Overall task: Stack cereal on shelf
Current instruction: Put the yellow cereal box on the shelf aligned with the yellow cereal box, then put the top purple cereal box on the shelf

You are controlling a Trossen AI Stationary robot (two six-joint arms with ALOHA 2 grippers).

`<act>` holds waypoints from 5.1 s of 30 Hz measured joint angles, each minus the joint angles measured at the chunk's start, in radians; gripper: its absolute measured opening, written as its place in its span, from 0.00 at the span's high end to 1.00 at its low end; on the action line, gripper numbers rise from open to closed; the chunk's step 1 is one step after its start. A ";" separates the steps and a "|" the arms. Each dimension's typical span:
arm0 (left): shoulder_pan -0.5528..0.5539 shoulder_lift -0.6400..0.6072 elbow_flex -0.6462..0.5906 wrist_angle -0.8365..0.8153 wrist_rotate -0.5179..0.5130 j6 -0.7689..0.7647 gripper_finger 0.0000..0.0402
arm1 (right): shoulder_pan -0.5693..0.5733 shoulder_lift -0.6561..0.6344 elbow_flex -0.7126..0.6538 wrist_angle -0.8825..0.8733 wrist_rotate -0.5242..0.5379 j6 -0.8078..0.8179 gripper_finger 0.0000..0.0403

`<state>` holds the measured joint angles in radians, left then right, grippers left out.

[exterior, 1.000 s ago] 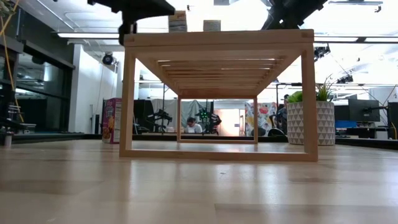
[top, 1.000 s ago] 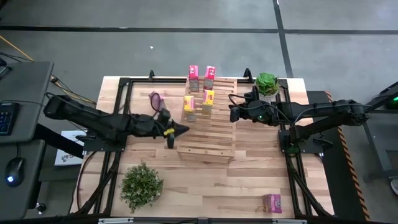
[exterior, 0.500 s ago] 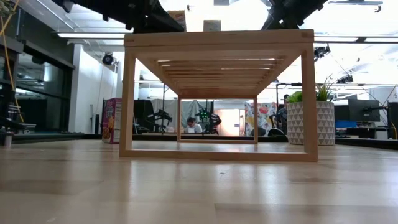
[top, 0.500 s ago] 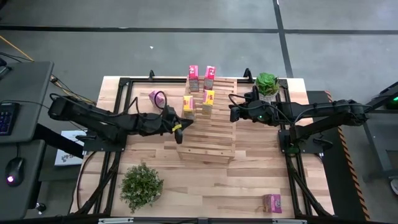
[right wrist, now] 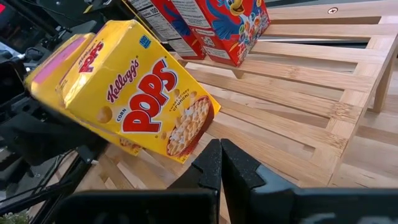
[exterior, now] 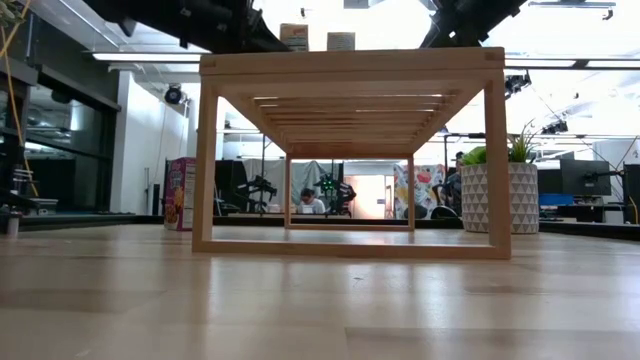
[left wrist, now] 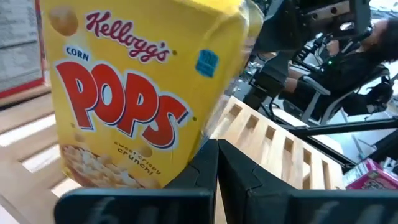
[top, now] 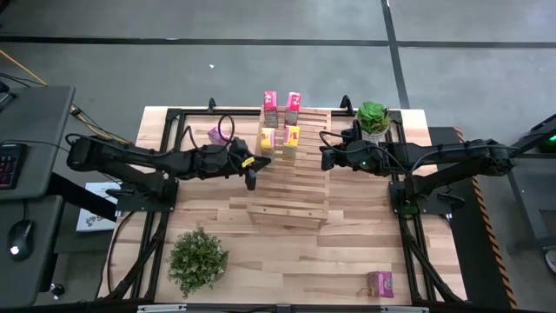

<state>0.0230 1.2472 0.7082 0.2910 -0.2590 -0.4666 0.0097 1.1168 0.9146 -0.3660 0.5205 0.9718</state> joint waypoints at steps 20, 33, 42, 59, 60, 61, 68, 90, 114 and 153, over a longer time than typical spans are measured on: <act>0.015 0.001 0.001 -0.047 0.078 -0.004 1.00 | 0.000 0.000 0.000 0.000 0.000 0.000 1.00; -0.009 0.001 0.000 -0.165 0.033 -0.019 1.00 | 0.000 0.000 0.000 0.000 0.001 0.000 1.00; 0.017 0.034 0.000 -0.160 0.014 -0.003 1.00 | 0.000 0.000 0.000 0.002 0.001 0.000 1.00; 0.026 0.050 0.000 -0.164 -0.043 -0.021 1.00 | 0.000 0.000 0.000 0.004 -0.002 0.000 1.00; 0.030 0.050 -0.001 -0.165 -0.050 -0.024 1.00 | 0.000 0.000 0.000 0.004 -0.002 0.000 1.00; 0.032 0.050 -0.001 -0.164 -0.051 -0.030 1.00 | 0.000 0.000 0.000 0.004 -0.002 0.000 1.00; 0.034 0.050 -0.001 -0.153 -0.012 -0.049 1.00 | 0.000 0.000 0.000 0.004 -0.002 -0.001 1.00; -0.006 -0.206 -0.001 -0.359 -0.165 -0.001 1.00 | 0.000 0.000 0.000 -0.001 -0.008 -0.003 1.00; 0.066 -0.073 0.000 -0.192 -0.122 -0.055 1.00 | 0.000 0.000 0.000 -0.005 -0.004 -0.003 1.00; 0.568 0.198 0.669 -1.534 0.079 1.110 0.29 | 0.000 0.000 0.000 -0.011 -0.009 0.015 1.00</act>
<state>0.5909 1.4451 1.3773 -1.2427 -0.1801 0.6430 0.0096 1.1172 0.9146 -0.3767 0.5119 0.9870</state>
